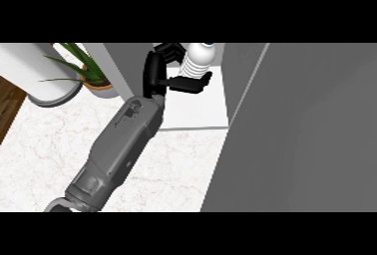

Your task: Pick up the bottled water, place it into the cabinet and close the cabinet

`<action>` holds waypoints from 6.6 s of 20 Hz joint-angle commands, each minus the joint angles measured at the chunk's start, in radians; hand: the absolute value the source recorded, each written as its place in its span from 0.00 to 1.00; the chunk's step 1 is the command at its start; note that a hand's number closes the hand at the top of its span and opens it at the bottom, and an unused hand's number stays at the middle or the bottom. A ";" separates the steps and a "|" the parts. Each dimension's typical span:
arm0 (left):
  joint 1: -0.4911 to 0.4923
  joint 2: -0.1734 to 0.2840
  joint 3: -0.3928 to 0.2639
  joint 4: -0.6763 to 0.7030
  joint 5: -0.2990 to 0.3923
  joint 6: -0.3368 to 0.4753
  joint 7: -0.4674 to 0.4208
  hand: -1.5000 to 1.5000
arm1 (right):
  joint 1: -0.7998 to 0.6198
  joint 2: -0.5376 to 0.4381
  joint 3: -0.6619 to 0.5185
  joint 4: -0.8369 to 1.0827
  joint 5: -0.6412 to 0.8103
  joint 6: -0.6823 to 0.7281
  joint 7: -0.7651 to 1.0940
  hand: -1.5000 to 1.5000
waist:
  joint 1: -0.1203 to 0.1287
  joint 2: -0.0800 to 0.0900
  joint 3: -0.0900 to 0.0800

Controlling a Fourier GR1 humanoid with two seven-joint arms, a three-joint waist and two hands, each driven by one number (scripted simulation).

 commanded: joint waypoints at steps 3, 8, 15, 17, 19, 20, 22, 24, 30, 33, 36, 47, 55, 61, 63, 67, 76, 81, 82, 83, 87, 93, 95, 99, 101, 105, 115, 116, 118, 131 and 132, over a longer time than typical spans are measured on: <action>-0.084 -0.001 0.040 0.223 -0.014 0.039 -0.088 1.00 | 0.017 -0.005 0.050 -0.095 0.062 0.002 0.035 0.00 | -0.014 0.006 0.000; -0.173 0.011 0.038 0.358 -0.068 0.087 -0.061 1.00 | 0.020 -0.037 0.002 -0.122 0.012 0.013 0.033 0.00 | -0.017 0.008 0.000; -0.224 0.002 0.078 0.482 -0.046 0.127 -0.117 1.00 | -0.011 -0.029 -0.051 -0.080 -0.057 0.037 0.019 0.00 | -0.024 0.018 0.000; -0.162 -0.001 0.077 0.487 -0.032 0.119 -0.181 1.00 | 0.023 -0.031 0.015 -0.130 0.015 0.011 0.019 0.00 | -0.041 0.015 -0.001; -0.215 -0.001 0.091 0.515 -0.044 0.126 -0.165 1.00 | 0.008 -0.040 0.011 -0.118 0.010 0.021 0.035 0.00 | -0.037 0.017 -0.001; -0.224 0.004 0.099 0.524 -0.043 0.132 -0.160 1.00 | 0.021 -0.017 0.050 -0.047 0.026 0.010 -0.044 0.00 | -0.034 0.015 0.000; -0.157 -0.001 0.098 0.533 -0.042 0.157 -0.238 1.00 | 0.019 -0.029 0.010 -0.072 -0.005 0.010 -0.023 0.00 | -0.038 0.018 0.000; -0.215 0.015 0.084 0.572 -0.072 0.183 -0.197 1.00 | 0.015 -0.060 -0.018 -0.070 -0.047 0.038 -0.037 0.00 | -0.048 0.025 0.001; -0.219 0.006 0.039 0.634 -0.131 0.234 -0.189 0.00 | 0.005 -0.050 -0.012 -0.105 -0.040 0.029 -0.016 0.00 | -0.049 0.024 -0.001; -0.226 0.008 0.026 0.658 -0.149 0.267 -0.161 0.00 | 0.007 -0.036 0.029 -0.073 -0.004 0.022 -0.022 0.00 | -0.047 0.021 -0.001; -0.218 0.019 0.040 0.645 -0.139 0.287 -0.183 0.00 | 0.020 -0.059 0.011 -0.091 -0.033 0.030 -0.030 0.00 | -0.060 0.027 -0.001; -0.183 0.000 0.059 0.587 -0.123 0.202 -0.255 0.00 | 0.006 -0.057 0.013 -0.083 -0.056 0.033 -0.037 0.00 | -0.063 0.025 -0.002; -0.131 -0.001 0.143 0.453 -0.006 -0.104 -0.439 1.00 | 0.031 -0.080 -0.002 -0.102 -0.050 0.020 -0.048 0.00 | -0.031 0.009 -0.001; -0.131 -0.001 0.159 0.437 0.035 -0.290 -0.431 1.00 | 0.038 -0.067 0.017 -0.122 -0.013 -0.012 -0.019 0.00 | -0.006 0.002 -0.001; -0.121 -0.001 0.117 0.396 0.069 -0.330 -0.403 1.00 | 0.035 -0.085 -0.022 -0.119 -0.019 -0.008 -0.025 0.00 | 0.001 -0.005 0.000; -0.045 -0.001 0.056 0.347 0.137 -0.435 -0.393 1.00 | 0.023 -0.089 0.010 -0.114 0.025 -0.020 0.011 0.00 | -0.001 -0.010 -0.001; 0.160 0.017 0.015 0.096 0.180 -0.563 -0.312 1.00 | 0.050 -0.146 -0.056 -0.130 -0.021 -0.044 -0.006 0.00 | 0.072 -0.025 0.000; 0.298 0.042 -0.042 -0.041 0.221 -0.585 -0.268 1.00 | 0.045 -0.159 -0.023 -0.107 -0.012 -0.042 -0.015 0.00 | 0.085 -0.030 0.000; 0.280 0.063 -0.039 -0.103 0.237 -0.568 -0.223 1.00 | 0.062 -0.169 -0.014 -0.120 -0.011 -0.046 -0.023 0.00 | 0.087 -0.035 0.000; 0.328 0.047 -0.059 -0.117 0.233 -0.561 -0.231 1.00 | 0.038 -0.190 -0.032 -0.134 -0.015 -0.031 0.007 0.00 | 0.094 -0.035 -0.001; 0.441 0.074 -0.101 -0.293 0.243 -0.553 -0.171 1.00 | 0.035 -0.210 0.015 -0.087 -0.040 0.009 -0.017 1.00 | 0.105 -0.035 0.001; 0.704 0.138 -0.147 -0.541 0.258 -0.574 -0.161 1.00 | -0.028 -0.221 0.108 -0.151 -0.087 0.097 0.042 1.00 | 0.108 -0.031 0.000; 0.757 0.190 -0.137 -0.645 0.266 -0.573 -0.136 1.00 | -0.062 -0.183 0.144 -0.123 -0.094 0.110 0.057 1.00 | 0.105 -0.027 0.000; 0.912 0.284 -0.101 -0.811 0.323 -0.623 -0.125 1.00 | -0.153 -0.107 0.152 -0.075 -0.073 0.107 0.118 1.00 | 0.100 -0.020 -0.002; 0.979 0.293 -0.109 -0.911 0.315 -0.578 -0.104 1.00 | -0.169 -0.104 0.158 -0.127 -0.059 0.104 0.170 1.00 | 0.089 -0.023 -0.002; 1.156 0.387 -0.063 -1.061 0.357 -0.625 -0.104 1.00 | -0.267 -0.022 0.109 -0.074 -0.064 0.089 0.244 1.00 | 0.092 -0.018 -0.002; 1.386 0.489 0.109 -1.232 0.496 -0.751 -0.116 1.00 | -0.687 0.348 -0.120 0.275 -0.079 0.068 0.453 1.00 | 0.077 -0.002 -0.001; 1.423 0.476 0.090 -1.289 0.478 -0.716 -0.093 1.00 | -0.730 0.350 -0.140 0.313 -0.079 0.065 0.441 1.00 | 0.072 -0.004 0.000; 1.452 0.501 0.160 -1.234 0.535 -0.811 -0.124 1.00 | -0.776 0.352 -0.212 0.343 -0.123 0.082 0.470 1.00 | 0.065 -0.003 0.000; 1.509 0.504 0.305 -1.229 0.620 -0.916 -0.067 1.00 | -0.966 0.356 -0.440 0.855 -0.302 0.249 0.200 1.00 | 0.057 -0.002 0.000; 1.518 0.530 0.338 -1.237 0.647 -0.940 -0.056 1.00 | -0.976 0.356 -0.504 0.869 -0.305 0.298 0.215 1.00 | 0.055 -0.002 0.001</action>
